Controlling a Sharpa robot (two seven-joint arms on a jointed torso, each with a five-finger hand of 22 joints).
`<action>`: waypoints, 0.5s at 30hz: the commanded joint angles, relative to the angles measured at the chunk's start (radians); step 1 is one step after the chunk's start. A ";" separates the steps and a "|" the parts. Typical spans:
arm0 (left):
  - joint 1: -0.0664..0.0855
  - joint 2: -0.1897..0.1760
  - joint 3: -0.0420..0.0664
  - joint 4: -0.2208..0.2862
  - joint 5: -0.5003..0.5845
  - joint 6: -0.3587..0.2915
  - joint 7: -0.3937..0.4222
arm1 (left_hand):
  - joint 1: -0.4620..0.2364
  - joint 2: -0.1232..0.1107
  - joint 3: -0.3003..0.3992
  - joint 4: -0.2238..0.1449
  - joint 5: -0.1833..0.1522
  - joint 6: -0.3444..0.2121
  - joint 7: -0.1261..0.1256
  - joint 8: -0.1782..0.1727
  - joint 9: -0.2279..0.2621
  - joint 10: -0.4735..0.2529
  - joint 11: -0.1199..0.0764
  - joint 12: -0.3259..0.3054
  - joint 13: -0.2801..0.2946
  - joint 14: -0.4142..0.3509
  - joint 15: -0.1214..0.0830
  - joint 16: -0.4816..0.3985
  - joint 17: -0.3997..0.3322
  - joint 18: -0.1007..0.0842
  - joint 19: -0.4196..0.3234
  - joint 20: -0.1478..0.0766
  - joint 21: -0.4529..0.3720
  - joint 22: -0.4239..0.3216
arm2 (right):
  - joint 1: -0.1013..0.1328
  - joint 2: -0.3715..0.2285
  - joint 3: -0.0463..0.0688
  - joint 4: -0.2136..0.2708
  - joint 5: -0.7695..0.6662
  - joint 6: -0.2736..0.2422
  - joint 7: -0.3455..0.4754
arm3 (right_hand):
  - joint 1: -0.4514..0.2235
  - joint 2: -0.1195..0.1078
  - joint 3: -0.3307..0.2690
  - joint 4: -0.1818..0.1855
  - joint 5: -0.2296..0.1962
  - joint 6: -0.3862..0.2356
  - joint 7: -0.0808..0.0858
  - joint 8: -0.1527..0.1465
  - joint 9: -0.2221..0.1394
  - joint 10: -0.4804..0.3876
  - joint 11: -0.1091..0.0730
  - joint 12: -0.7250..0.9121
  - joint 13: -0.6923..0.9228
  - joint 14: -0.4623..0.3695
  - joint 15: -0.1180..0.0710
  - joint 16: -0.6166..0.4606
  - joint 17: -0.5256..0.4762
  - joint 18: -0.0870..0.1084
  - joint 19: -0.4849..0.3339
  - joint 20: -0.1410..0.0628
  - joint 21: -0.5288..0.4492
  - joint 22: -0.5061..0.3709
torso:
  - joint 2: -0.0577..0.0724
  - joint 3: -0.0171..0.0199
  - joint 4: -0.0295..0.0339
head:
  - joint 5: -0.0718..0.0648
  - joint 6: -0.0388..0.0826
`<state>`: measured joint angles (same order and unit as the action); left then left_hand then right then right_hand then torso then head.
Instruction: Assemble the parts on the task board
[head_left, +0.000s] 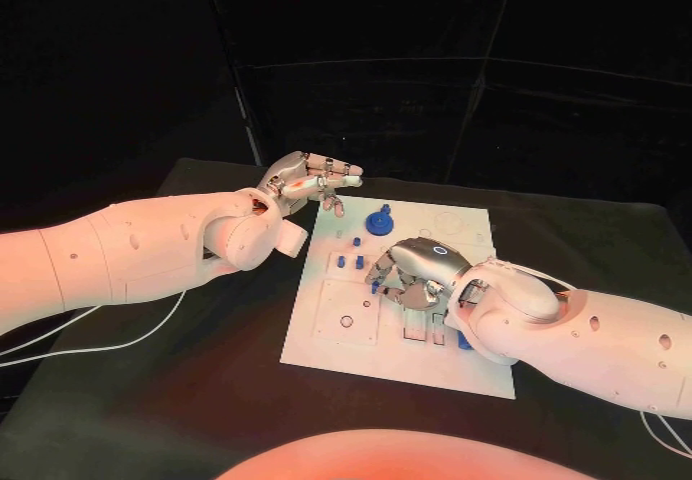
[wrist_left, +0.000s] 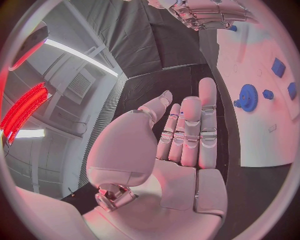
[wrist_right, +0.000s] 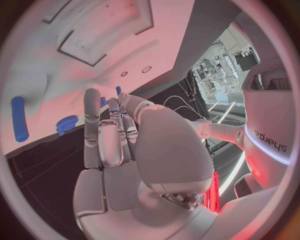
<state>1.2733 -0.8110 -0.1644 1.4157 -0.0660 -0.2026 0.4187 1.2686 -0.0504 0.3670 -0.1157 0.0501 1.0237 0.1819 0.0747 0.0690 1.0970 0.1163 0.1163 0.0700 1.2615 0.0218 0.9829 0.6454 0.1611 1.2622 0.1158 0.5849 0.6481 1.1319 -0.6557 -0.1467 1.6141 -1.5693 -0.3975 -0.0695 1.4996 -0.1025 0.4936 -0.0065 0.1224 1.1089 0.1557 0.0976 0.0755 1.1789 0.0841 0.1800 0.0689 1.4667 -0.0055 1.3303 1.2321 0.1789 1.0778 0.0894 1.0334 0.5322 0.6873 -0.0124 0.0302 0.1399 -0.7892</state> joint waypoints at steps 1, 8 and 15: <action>0.001 0.002 0.001 0.001 0.017 -0.002 0.017 | -0.008 0.002 -0.008 0.001 -0.003 -0.002 0.005 -0.001 -0.001 -0.007 0.000 0.004 0.001 -0.007 0.003 -0.002 0.000 0.020 -0.003 0.003 -0.003 -0.001 | -0.002 0.007 0.000 0.000 -0.057 0.037 -0.026 | -0.011 -0.003 -0.002 -0.006 0.003 0.003 0.002 0.000 0.001 0.000 -0.001 0.002 0.001 0.047 0.000 0.002 0.000 0.000 -0.003 0.004 0.008 0.004 | 0.000 0.0000 0.0006 | 0.004 -0.003; 0.001 0.003 0.001 0.001 0.017 0.001 0.016 | -0.009 0.001 -0.010 0.002 -0.003 -0.003 0.006 -0.001 -0.001 -0.008 0.001 0.005 0.001 -0.008 0.003 -0.003 -0.002 0.020 -0.002 0.003 -0.004 -0.002 | -0.011 0.019 0.000 -0.001 -0.082 0.028 -0.039 | -0.012 -0.003 -0.002 -0.006 0.003 0.003 0.002 0.000 0.001 0.000 -0.002 0.002 0.001 0.048 0.000 0.003 0.001 0.000 -0.003 0.004 0.009 0.004 | 0.001 0.0002 0.0006 | 0.006 -0.008; 0.001 0.004 0.001 0.001 0.017 0.005 0.015 | -0.009 0.001 -0.011 0.002 -0.003 -0.004 0.006 -0.001 -0.001 -0.008 0.001 0.005 0.001 -0.008 0.003 -0.003 -0.003 0.020 -0.002 0.003 -0.005 -0.002 | -0.016 0.027 0.000 -0.001 -0.088 0.021 -0.036 | -0.012 -0.003 -0.002 -0.006 0.003 0.003 0.002 0.000 0.001 0.000 -0.002 0.002 0.001 0.048 0.000 0.003 0.001 0.000 -0.003 0.004 0.009 0.004 | 0.002 0.0001 0.0005 | 0.006 -0.011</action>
<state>1.2733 -0.8086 -0.1644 1.4157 -0.0564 -0.2033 0.4187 1.2686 -0.0504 0.3601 -0.1146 0.0501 1.0237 0.1819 0.0747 0.0690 1.0970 0.1163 0.1163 0.0698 1.2580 0.0253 0.9829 0.6434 0.1612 1.2622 0.1158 0.5849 0.6470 1.1157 -0.6296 -0.1470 1.6115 -1.6343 -0.3767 -0.1012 1.4958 -0.1064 0.4934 -0.0066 0.1224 1.1090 0.1556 0.0976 0.0753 1.1789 0.0842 0.1800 0.0689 1.4667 -0.0055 1.3303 1.2322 0.1789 1.0778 0.0894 1.0407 0.5355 0.6886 -0.0121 0.0303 0.1458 -0.7994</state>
